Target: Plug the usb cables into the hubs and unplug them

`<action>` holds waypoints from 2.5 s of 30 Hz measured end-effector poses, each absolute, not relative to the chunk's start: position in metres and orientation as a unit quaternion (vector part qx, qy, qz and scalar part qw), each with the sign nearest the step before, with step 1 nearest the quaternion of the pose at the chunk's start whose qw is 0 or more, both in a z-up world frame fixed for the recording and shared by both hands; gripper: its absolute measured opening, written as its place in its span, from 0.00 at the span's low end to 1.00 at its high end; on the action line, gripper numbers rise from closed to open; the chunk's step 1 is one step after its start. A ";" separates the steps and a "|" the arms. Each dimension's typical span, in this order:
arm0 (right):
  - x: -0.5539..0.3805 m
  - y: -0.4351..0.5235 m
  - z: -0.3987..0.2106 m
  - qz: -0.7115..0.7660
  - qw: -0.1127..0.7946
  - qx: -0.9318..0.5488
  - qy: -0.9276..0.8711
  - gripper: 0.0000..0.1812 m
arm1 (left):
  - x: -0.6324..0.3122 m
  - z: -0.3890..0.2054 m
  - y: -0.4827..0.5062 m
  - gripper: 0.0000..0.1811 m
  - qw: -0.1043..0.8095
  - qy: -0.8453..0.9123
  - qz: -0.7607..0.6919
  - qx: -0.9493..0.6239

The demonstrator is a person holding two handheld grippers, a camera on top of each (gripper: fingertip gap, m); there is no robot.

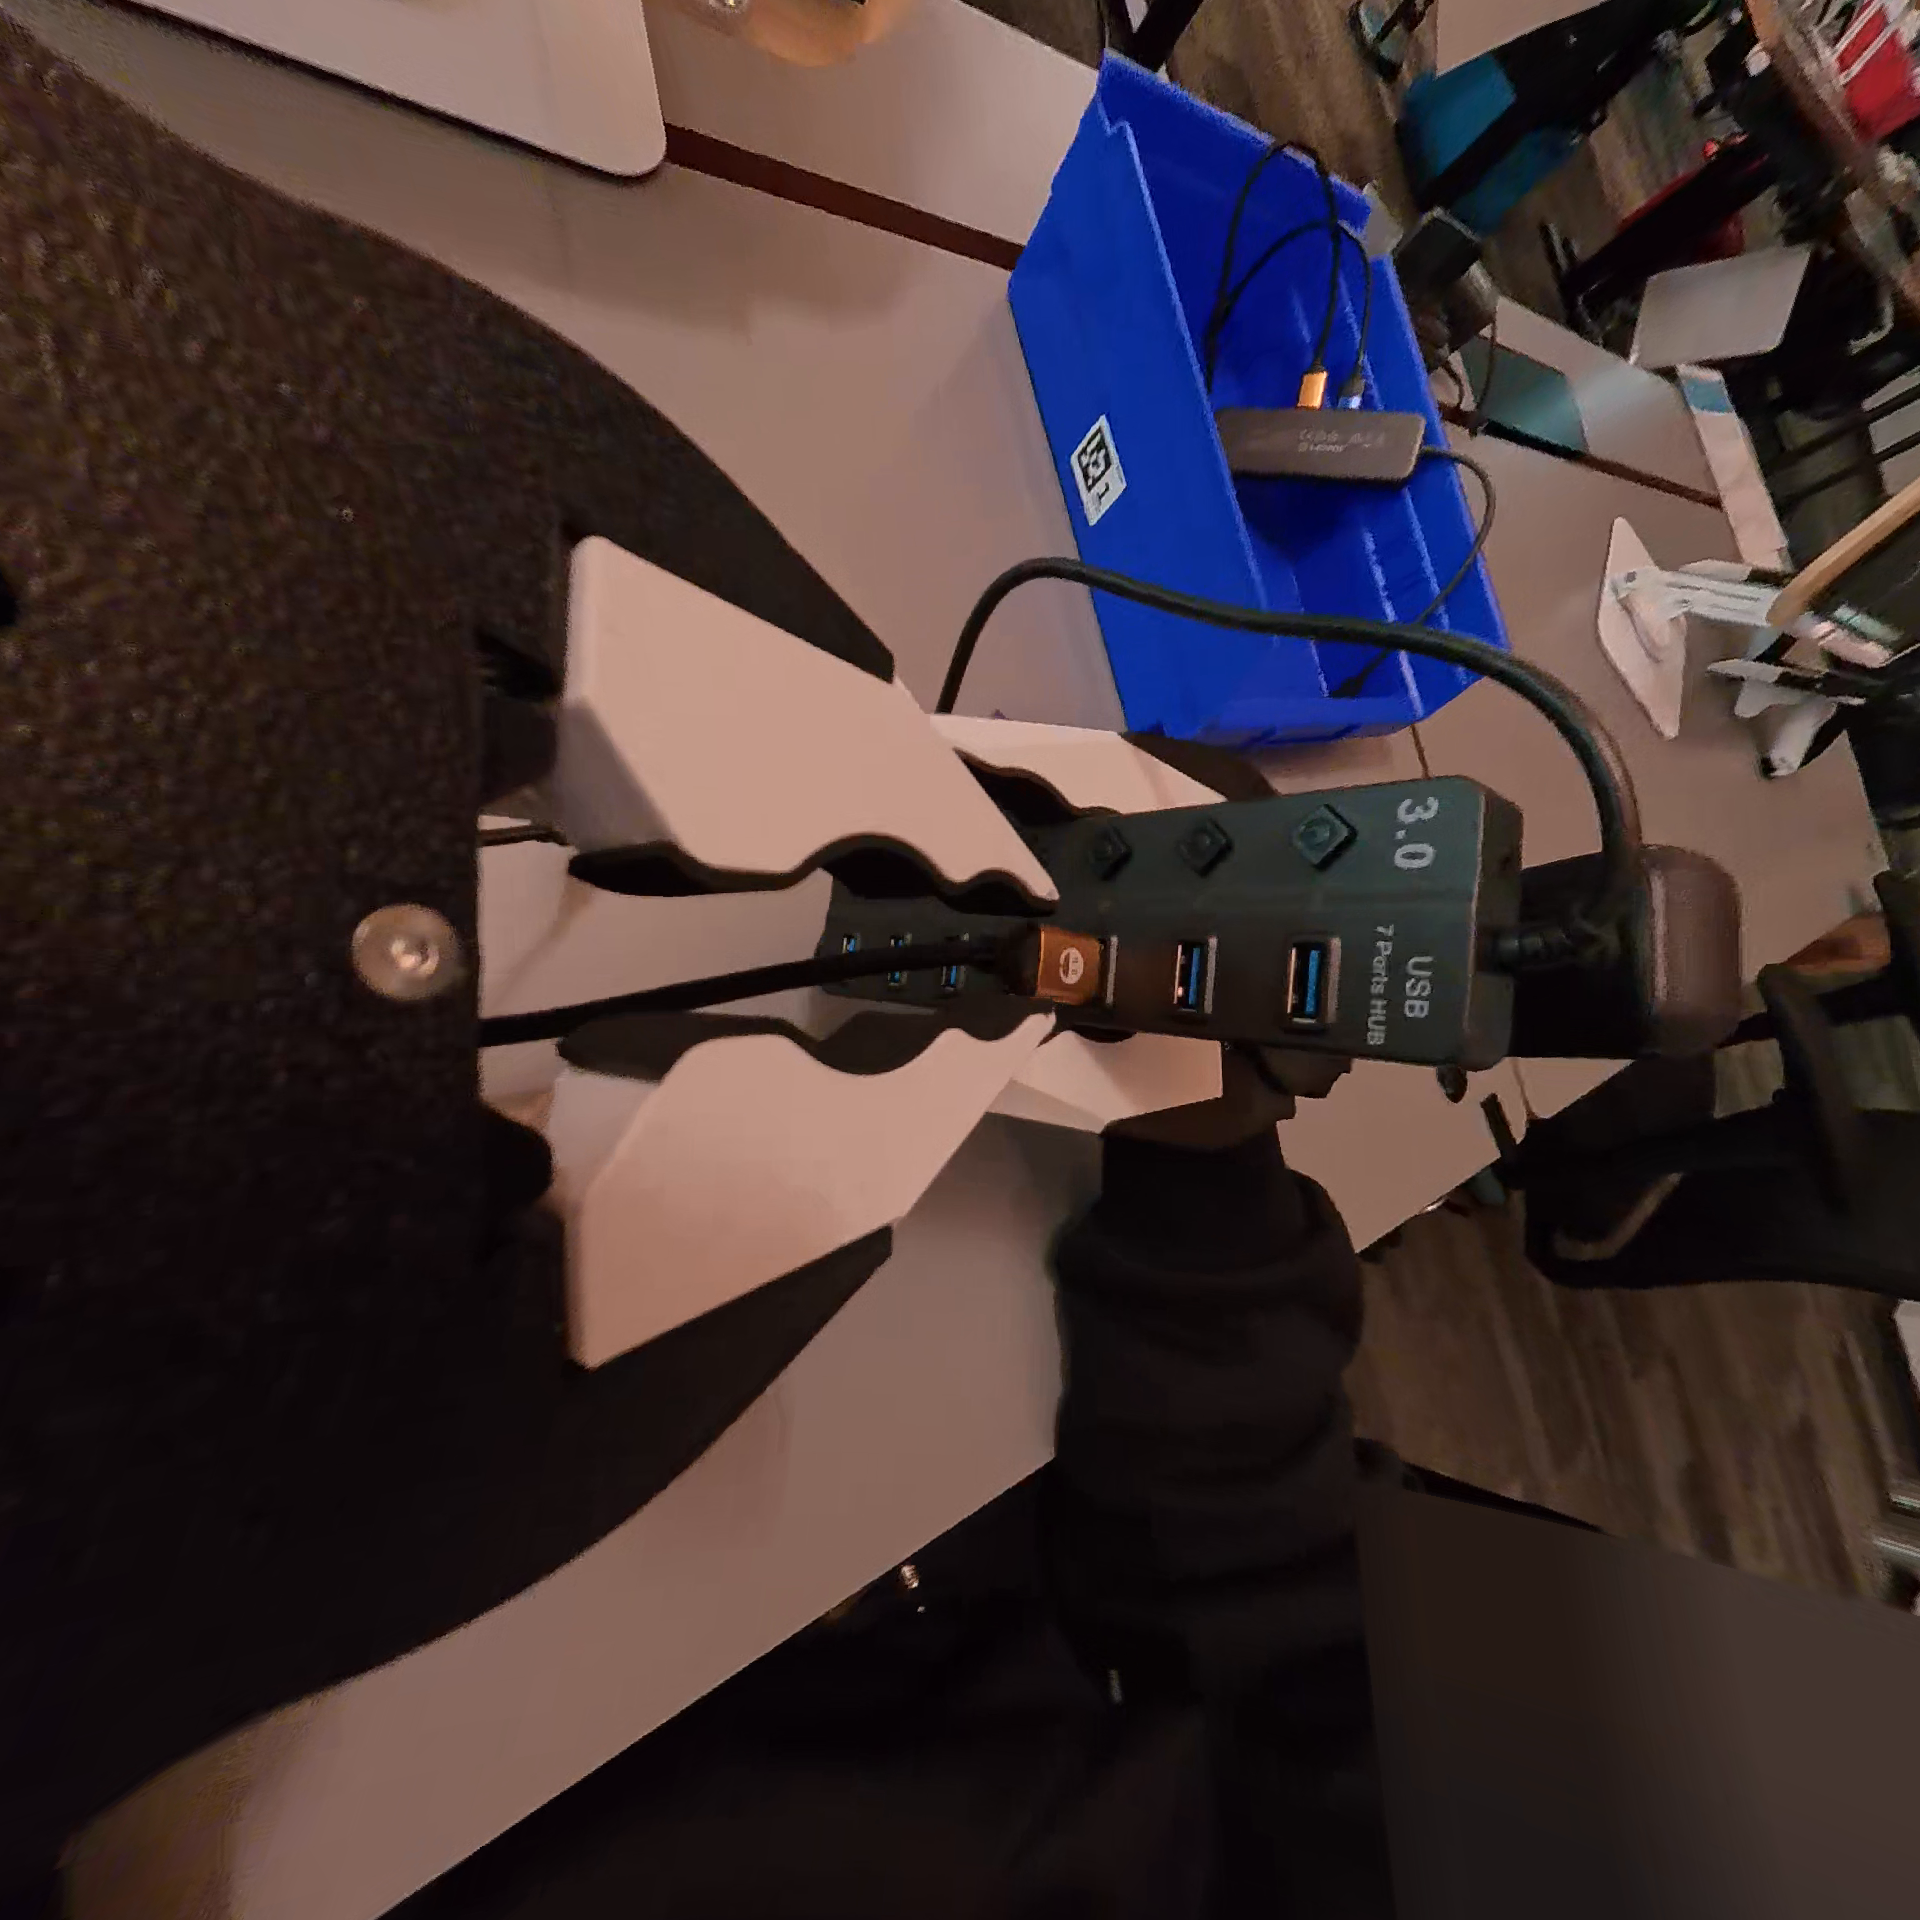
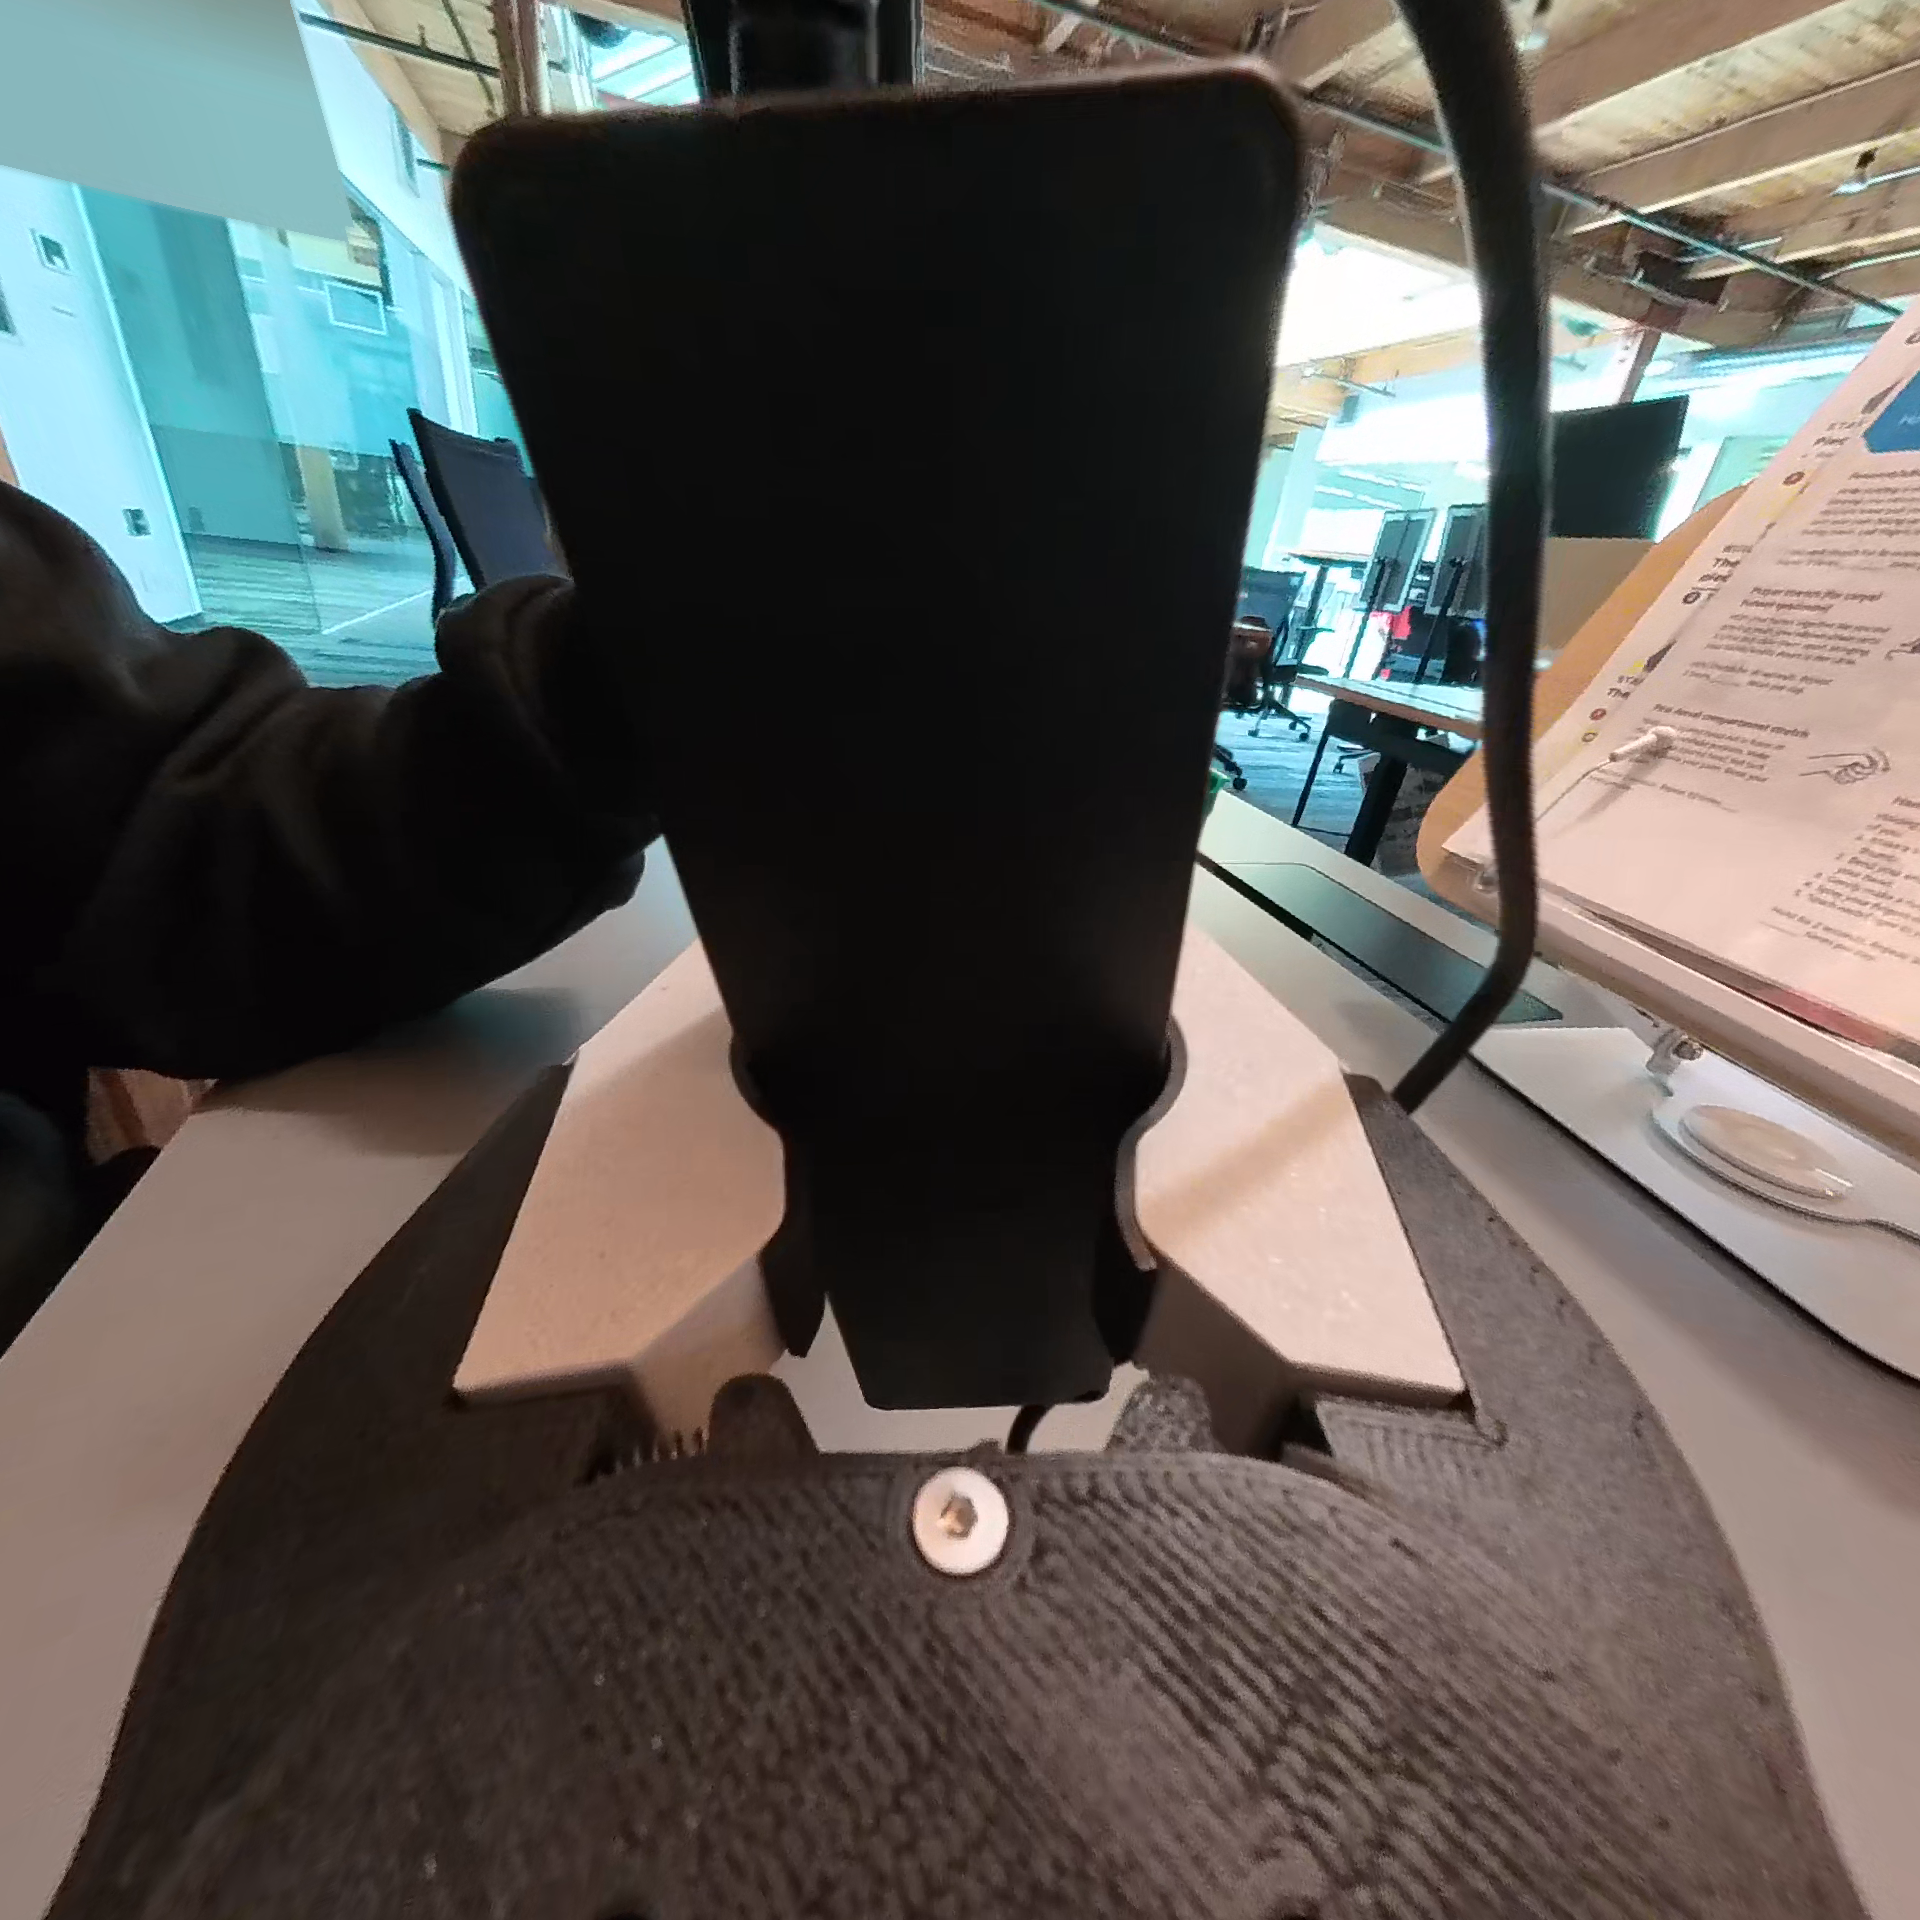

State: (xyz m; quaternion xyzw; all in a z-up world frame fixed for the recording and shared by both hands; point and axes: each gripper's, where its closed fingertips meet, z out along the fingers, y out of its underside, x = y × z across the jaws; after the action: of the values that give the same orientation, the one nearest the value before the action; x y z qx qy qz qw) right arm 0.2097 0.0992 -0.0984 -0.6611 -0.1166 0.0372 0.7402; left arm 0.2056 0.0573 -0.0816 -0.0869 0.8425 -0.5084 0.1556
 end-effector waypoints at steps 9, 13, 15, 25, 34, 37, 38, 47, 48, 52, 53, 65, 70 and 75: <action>0.213 0.104 -0.105 0.048 0.732 -0.673 -0.093 0.34 | 0.213 -0.090 0.059 0.06 0.158 0.852 -0.489 -0.099; 0.224 0.101 -0.106 0.031 0.731 -0.677 -0.080 0.34 | 0.221 -0.087 0.057 0.07 0.175 0.842 -0.497 -0.116; 0.232 0.097 -0.103 0.034 0.740 -0.668 -0.064 0.34 | 0.224 -0.066 0.064 0.12 0.217 0.822 -0.509 -0.136; 0.247 0.089 -0.103 0.028 0.750 -0.660 -0.028 0.34 | 0.153 -0.050 0.398 0.13 0.423 0.584 -0.198 -0.663; 0.235 0.101 -0.116 0.032 0.727 -0.684 -0.050 0.34 | 0.121 -0.229 0.499 0.30 0.159 0.481 -0.098 -0.857; 0.235 0.102 -0.117 0.036 0.726 -0.686 -0.047 0.34 | 0.118 -0.257 0.494 0.33 0.113 0.502 -0.064 -0.855; 0.235 0.102 -0.118 0.035 0.725 -0.686 -0.048 0.34 | 0.116 -0.260 0.494 0.33 0.109 0.506 -0.054 -0.854; 0.235 0.099 -0.118 0.037 0.724 -0.687 -0.053 0.34 | 0.110 -0.245 0.484 0.08 0.103 0.543 -0.067 -0.831; 0.235 0.098 -0.117 0.036 0.725 -0.686 -0.052 0.34 | 0.109 -0.231 0.483 0.06 0.121 0.543 -0.069 -0.828; 0.237 0.095 -0.113 0.038 0.731 -0.680 -0.049 0.34 | 0.104 -0.163 0.476 0.01 0.228 0.542 -0.078 -0.805; 0.237 0.094 -0.113 0.040 0.731 -0.680 -0.048 0.34 | 0.104 -0.144 0.475 0.00 0.262 0.540 -0.080 -0.796; 0.238 0.092 -0.112 0.040 0.732 -0.679 -0.049 0.34 | 0.103 -0.105 0.450 0.00 0.330 0.561 -0.090 -0.754; 0.237 0.092 -0.112 0.043 0.731 -0.679 -0.051 0.34 | 0.098 -0.180 0.452 0.07 0.161 0.573 -0.085 -0.799; 0.236 0.092 -0.115 0.044 0.726 -0.684 -0.055 0.34 | 0.094 -0.209 0.434 0.26 0.082 0.614 -0.065 -0.782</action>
State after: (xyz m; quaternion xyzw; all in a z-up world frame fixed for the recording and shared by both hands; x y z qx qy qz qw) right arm 0.2360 0.0923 -0.1150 -0.6841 -0.0550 0.0436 0.7260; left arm 0.0936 0.4340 -0.2094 -0.7822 0.6143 -0.0646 0.0817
